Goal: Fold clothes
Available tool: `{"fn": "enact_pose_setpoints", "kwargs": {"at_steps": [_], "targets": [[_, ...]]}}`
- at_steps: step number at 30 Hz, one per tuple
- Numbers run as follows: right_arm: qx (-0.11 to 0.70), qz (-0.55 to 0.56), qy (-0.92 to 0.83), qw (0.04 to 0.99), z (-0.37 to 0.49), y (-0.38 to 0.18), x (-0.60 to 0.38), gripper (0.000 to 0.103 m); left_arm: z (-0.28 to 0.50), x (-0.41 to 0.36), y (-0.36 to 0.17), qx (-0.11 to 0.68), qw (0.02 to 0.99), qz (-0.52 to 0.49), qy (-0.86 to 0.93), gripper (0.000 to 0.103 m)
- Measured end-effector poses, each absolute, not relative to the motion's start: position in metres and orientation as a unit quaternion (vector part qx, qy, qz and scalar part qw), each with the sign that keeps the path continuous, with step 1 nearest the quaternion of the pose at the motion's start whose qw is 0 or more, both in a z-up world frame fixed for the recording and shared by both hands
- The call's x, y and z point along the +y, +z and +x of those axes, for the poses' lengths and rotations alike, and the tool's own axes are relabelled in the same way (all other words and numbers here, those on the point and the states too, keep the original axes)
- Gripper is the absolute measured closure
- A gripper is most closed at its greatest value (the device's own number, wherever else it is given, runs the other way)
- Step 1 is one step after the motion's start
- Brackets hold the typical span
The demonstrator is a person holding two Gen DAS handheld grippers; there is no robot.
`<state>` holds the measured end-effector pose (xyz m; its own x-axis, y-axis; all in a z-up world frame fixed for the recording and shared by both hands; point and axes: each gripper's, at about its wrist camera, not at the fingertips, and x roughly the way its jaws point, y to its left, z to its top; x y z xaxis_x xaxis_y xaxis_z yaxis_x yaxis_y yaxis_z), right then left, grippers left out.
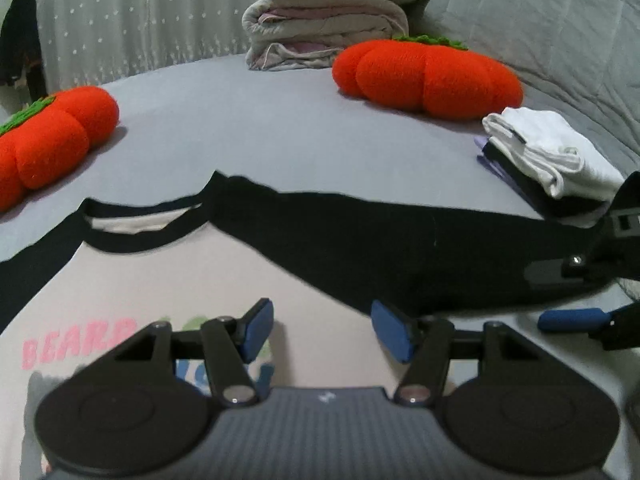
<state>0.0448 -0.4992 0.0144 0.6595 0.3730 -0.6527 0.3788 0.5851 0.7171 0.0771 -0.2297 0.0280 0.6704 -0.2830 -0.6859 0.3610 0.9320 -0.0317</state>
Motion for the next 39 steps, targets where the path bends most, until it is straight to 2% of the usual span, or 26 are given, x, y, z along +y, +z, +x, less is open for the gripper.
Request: {"fn": "enact_pose_setpoints", "kwargs": {"at_steps": [5,7,8,9,16,22,26,30,33,39], "targets": [[0.393,0.437,-0.014,0.809,0.051,0.014,-0.486,0.051,0.092,-0.227,0.015,0.375,0.912,0.038,-0.165,0.047],[0.390,0.415,-0.029,0.821,0.053,0.015,-0.482,0.070,0.093,-0.224,0.012,0.369,0.913,0.036,-0.168,0.047],[0.394,0.400,-0.041,0.827,0.052,0.015,-0.481,0.090,0.093,-0.223,0.011,0.367,0.914,0.037,-0.170,0.047],[0.396,0.388,-0.047,0.831,0.053,0.015,-0.479,0.093,0.093,-0.222,0.011,0.366,0.914,0.038,-0.171,0.046],[0.334,0.315,-0.034,0.888,0.046,0.046,-0.473,0.096,0.095,-0.223,0.011,0.358,0.915,0.052,-0.179,0.047],[0.351,0.289,-0.046,0.890,0.052,0.041,-0.467,0.096,0.085,-0.234,0.008,0.337,0.916,0.097,-0.194,0.046],[0.371,0.297,-0.058,0.878,0.057,0.030,-0.468,0.095,0.084,-0.234,0.014,0.340,0.914,0.084,-0.204,0.047],[0.384,0.319,-0.060,0.864,0.056,0.027,-0.475,0.092,0.077,-0.241,0.016,0.327,0.915,0.096,-0.214,0.046],[0.376,0.323,-0.072,0.866,0.052,0.032,-0.485,0.081,0.077,-0.249,0.013,0.329,0.914,0.102,-0.216,0.046],[0.344,0.328,-0.118,0.872,0.037,0.044,-0.518,0.081,0.081,-0.259,0.006,0.339,0.910,0.113,-0.212,0.044]]}}
